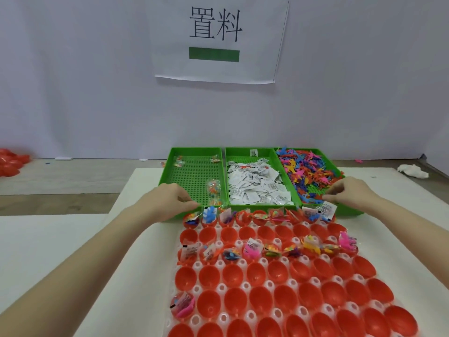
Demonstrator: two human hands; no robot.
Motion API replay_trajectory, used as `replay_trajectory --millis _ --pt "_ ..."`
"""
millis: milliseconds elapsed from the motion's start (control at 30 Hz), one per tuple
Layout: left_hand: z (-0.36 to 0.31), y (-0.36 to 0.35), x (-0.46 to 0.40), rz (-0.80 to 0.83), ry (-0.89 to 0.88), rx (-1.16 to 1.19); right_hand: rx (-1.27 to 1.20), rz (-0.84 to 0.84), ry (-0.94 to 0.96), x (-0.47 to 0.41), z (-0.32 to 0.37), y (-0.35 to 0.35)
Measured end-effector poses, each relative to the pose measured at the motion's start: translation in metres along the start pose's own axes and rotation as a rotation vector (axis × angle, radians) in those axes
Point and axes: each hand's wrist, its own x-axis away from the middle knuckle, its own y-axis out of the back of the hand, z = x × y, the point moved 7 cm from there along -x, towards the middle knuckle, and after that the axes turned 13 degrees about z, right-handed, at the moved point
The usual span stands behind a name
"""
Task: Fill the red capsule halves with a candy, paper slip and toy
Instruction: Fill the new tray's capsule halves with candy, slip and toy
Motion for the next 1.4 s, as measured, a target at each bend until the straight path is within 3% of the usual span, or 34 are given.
replay_trajectory --millis 233,467,533,667,800,933,1100,1300,1400 --pt "0.0 -0.01 -0.002 0.035 -0.085 0.145 -0.125 -0.218 0.065 0.007 0.007 0.015" --pt "0.004 -0.008 -0.003 -0.042 -0.157 0.225 -0.247 -0.42 0.177 0.022 0.032 0.031" --pt "0.008 -0.005 -0.001 -0.101 -0.155 0.274 -0.295 -0.383 0.208 0.022 0.046 0.028" --pt "0.007 -0.001 0.003 -0.169 -0.197 0.297 -0.286 -0.151 0.246 0.013 0.077 0.009" --pt "0.002 -0.007 0.001 -0.106 -0.203 0.166 -0.035 0.045 0.263 0.008 0.106 -0.011" --pt "0.005 -0.006 0.003 -0.109 -0.197 0.166 0.043 0.331 0.228 0.006 0.109 -0.039" --pt "0.014 0.0 0.007 -0.217 -0.21 0.298 0.063 0.335 0.22 0.004 0.107 -0.04" --pt "0.022 0.007 0.012 -0.274 -0.173 0.501 0.078 0.204 0.237 0.01 0.11 -0.033" --pt "0.03 0.007 0.017 -0.325 -0.151 0.735 0.0 0.181 0.21 0.009 0.108 -0.031"
